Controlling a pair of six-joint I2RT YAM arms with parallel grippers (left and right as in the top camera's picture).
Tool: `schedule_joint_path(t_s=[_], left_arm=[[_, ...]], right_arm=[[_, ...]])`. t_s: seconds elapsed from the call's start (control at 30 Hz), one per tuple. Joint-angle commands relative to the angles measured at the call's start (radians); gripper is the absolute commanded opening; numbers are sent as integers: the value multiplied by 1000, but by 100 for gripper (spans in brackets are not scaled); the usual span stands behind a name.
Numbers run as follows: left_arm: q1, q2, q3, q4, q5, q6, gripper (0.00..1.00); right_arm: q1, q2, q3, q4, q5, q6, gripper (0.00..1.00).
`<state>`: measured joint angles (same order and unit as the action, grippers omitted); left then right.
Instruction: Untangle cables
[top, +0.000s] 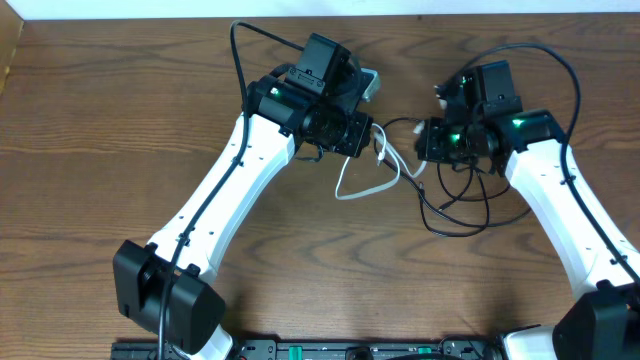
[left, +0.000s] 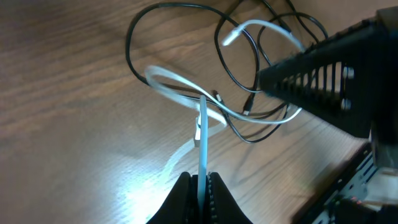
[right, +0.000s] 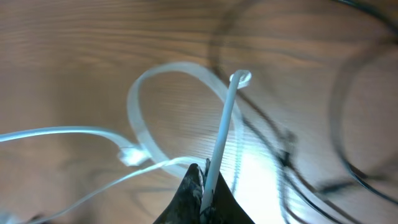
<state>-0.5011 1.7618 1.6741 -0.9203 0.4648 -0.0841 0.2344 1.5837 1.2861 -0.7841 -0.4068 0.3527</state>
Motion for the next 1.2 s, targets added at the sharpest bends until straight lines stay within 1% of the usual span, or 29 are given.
schedule_joint_path(t_s=[0.0, 0.1, 0.2, 0.33, 0.43, 0.6, 0.63, 0.67, 0.73, 0.83, 0.97, 1.0, 1.03, 1.07, 1.13, 1.17], left_arm=[[1, 8, -2, -2, 19, -95, 7], [1, 31, -2, 15, 120, -111, 8], [1, 65, -5, 35, 203, -117, 8], [1, 117, -6, 43, 232, -121, 7], [0, 153, -7, 39, 230, -120, 7], [1, 178, -8, 36, 140, -120, 43], [1, 177, -8, 36, 113, -120, 48], [3, 173, -8, 36, 85, -120, 51], [16, 164, -8, 35, 48, -120, 55], [51, 139, -7, 27, 39, -120, 56], [124, 101, -7, 0, 39, -120, 56], [143, 93, -7, -8, 39, -119, 56], [161, 85, -7, -19, 39, -119, 56], [182, 77, -7, -33, 39, -111, 56], [213, 68, -7, -58, 39, -92, 57], [226, 67, -7, -69, 39, -84, 56]], right_arm=[[1, 34, -18, 34, -204, -64, 1], [2, 66, -40, 65, -277, -100, 1], [4, 103, -45, 60, -288, -108, 1], [2, 127, -45, 46, -260, -127, 1], [2, 130, -45, 18, -177, -127, 1], [5, 134, -45, -15, -106, -134, 1], [8, 135, -45, -17, -95, -133, 1], [10, 137, -45, -17, -82, -133, 1], [15, 139, -45, -16, -60, -133, 2], [25, 142, -45, -12, -25, -134, 7], [53, 167, -45, 2, -18, -133, 19], [63, 174, -45, 5, -21, -133, 24], [72, 184, -45, 9, -21, -133, 30], [82, 189, -45, 12, -21, -133, 41], [96, 202, -45, 18, -21, -133, 59], [101, 208, -45, 18, -21, -134, 67]])
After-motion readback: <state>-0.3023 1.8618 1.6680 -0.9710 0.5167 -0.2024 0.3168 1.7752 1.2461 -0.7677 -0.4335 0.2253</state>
